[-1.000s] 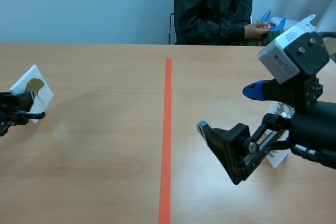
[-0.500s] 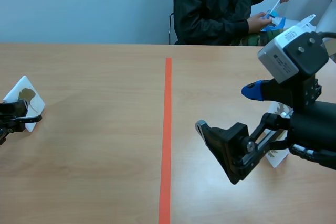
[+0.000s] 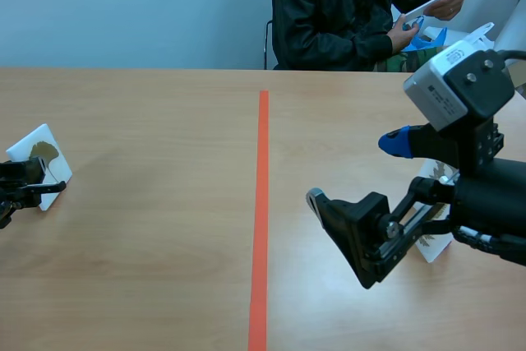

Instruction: Sort the leaf by its shape. The table is split by an orange tape line. A compound leaf with several leaflets goes to the left side, a simple leaf with one blade goes to the right side. Return to the home posture when a red brick is placed on the table.

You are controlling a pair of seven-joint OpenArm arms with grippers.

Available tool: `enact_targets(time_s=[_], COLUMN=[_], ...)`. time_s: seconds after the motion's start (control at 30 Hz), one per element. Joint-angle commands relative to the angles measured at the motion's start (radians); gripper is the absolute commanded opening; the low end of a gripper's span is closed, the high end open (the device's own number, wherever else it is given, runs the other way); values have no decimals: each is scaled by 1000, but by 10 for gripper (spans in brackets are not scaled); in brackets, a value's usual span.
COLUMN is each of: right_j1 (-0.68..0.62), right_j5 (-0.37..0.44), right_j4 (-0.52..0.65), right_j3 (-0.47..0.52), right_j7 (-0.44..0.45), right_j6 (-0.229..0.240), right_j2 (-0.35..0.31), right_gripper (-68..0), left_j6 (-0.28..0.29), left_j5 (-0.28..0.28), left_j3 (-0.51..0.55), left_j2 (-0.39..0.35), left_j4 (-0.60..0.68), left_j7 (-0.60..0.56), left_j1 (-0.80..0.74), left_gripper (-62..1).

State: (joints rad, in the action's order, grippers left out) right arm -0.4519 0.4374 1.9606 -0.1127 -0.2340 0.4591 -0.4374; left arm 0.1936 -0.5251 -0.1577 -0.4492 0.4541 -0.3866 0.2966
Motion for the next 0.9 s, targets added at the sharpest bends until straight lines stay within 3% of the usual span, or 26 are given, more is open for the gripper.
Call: enact_targets(time_s=[0.0, 0.2, 0.4, 0.57, 0.7, 0.87], right_j1=[11, 11, 11, 11, 11, 11], right_j5=[12, 12, 12, 12, 12, 12], right_j4=[1, 1, 1, 1, 1, 1], right_j3=[14, 14, 14, 14, 14, 14], right_j7=[14, 14, 14, 14, 14, 14], right_j6=[-3, -3, -3, -3, -3, -3], right_j2=[0, 0, 0, 0, 0, 0], right_gripper=[4, 4, 4, 4, 4, 4], left_j6=[3, 2, 2, 11, 13, 22], left_j5=[-6, -6, -6, -7, -11, -11], left_j3=[3, 3, 3, 3, 3, 3], left_j2=[-12, -18, -21, -39, -77, -138], left_j4=[23, 23, 23, 41, 145, 349], left_j7=[-12, -9, -11, -13, -13, -13], left_j1=[16, 14, 14, 9, -46, -166], left_gripper=[-499, -475, -320, -136, -54, -44])
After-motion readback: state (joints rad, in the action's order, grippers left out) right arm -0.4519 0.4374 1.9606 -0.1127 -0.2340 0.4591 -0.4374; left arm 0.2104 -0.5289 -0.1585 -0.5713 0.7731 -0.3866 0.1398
